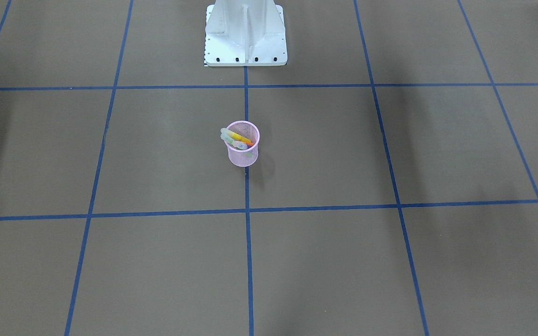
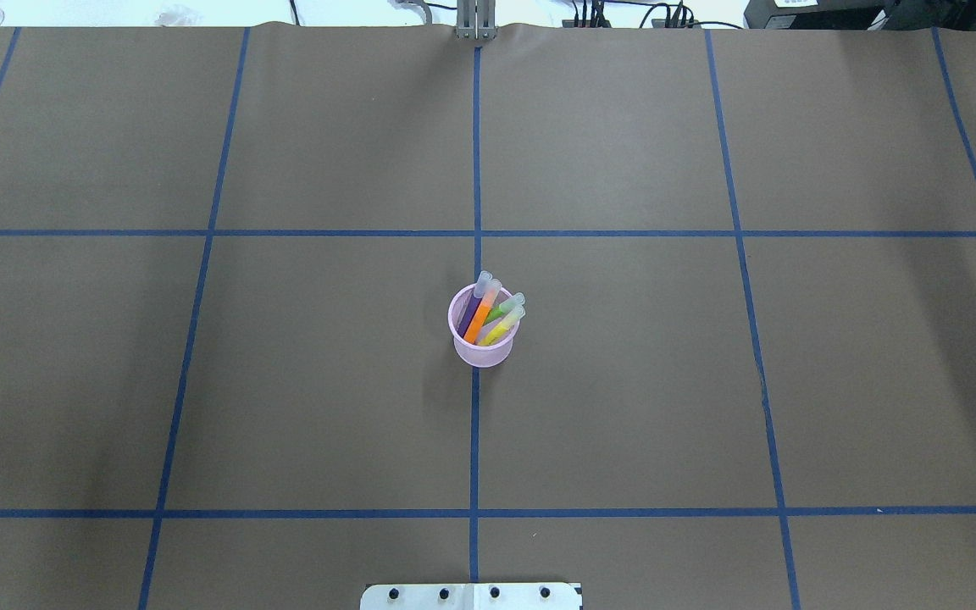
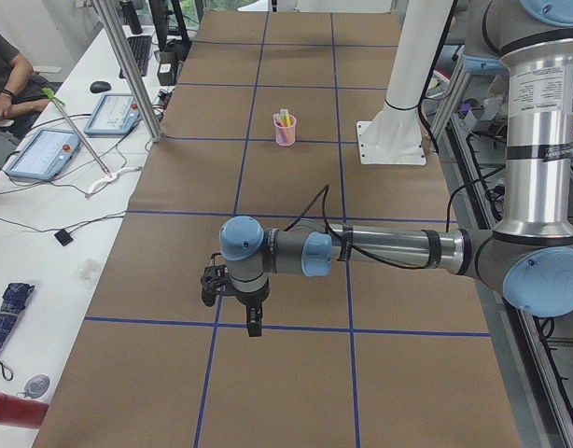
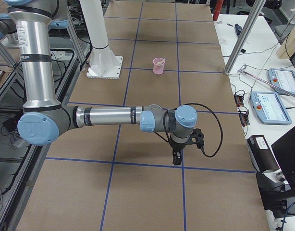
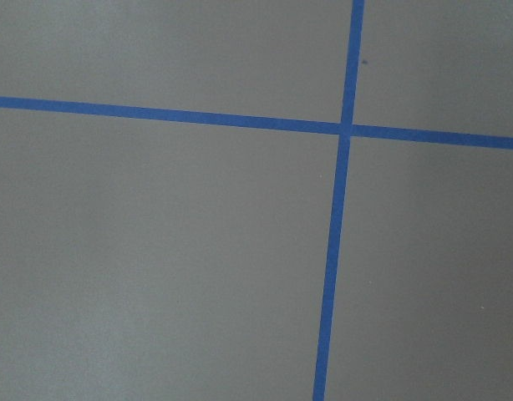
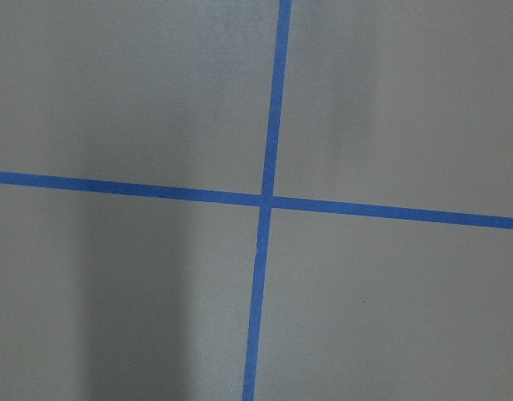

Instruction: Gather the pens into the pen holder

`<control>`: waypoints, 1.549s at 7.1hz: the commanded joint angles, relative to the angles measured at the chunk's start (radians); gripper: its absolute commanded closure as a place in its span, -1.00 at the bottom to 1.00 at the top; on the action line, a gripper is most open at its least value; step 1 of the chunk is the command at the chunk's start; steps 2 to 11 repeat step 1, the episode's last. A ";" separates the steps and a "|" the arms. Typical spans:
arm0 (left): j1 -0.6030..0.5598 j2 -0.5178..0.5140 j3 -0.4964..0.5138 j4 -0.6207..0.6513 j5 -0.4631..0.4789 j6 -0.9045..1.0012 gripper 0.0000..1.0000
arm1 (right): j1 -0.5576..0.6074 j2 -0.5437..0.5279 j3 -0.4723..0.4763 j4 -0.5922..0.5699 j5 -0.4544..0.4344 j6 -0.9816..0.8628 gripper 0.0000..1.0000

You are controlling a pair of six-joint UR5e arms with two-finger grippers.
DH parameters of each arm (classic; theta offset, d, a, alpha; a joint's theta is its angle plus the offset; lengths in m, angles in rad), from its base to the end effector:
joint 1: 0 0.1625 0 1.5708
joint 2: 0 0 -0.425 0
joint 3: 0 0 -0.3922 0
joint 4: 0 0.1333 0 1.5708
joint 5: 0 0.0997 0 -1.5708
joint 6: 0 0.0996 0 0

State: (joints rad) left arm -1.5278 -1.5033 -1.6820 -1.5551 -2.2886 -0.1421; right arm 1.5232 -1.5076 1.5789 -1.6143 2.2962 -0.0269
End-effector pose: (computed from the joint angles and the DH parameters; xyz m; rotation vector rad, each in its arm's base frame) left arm -0.0477 -0.4674 0.6416 -0.0397 0.7174 -0.0847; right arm 0.0424 -0.5224 0.6304 0.0191 -0.7258 -0.0813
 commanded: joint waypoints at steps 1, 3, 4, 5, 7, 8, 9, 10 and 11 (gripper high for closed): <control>0.000 0.000 0.002 -0.002 0.000 -0.004 -1.00 | 0.000 -0.003 0.006 -0.001 0.003 0.001 -1.00; 0.000 0.000 0.002 -0.002 0.000 -0.004 -1.00 | 0.000 -0.003 0.006 -0.001 0.003 0.001 -1.00; 0.000 0.000 0.002 -0.002 0.000 -0.004 -1.00 | 0.000 -0.003 0.006 -0.001 0.003 0.001 -1.00; 0.000 0.000 0.002 -0.002 0.000 -0.004 -1.00 | 0.000 -0.003 0.006 -0.001 0.003 0.001 -1.00; 0.000 0.000 0.002 -0.002 0.000 -0.004 -1.00 | 0.000 -0.003 0.006 -0.001 0.003 0.001 -1.00; 0.000 0.000 0.002 -0.002 0.000 -0.004 -1.00 | 0.000 -0.003 0.006 -0.001 0.003 0.001 -1.00; 0.000 0.000 0.002 -0.002 0.000 -0.004 -1.00 | 0.000 -0.003 0.006 -0.001 0.003 0.001 -1.00; 0.000 0.000 0.002 -0.002 0.000 -0.004 -1.00 | 0.000 -0.003 0.006 -0.001 0.003 0.001 -1.00; 0.000 0.000 0.002 -0.002 0.000 -0.004 -1.00 | 0.000 -0.003 0.006 -0.001 0.003 0.001 -1.00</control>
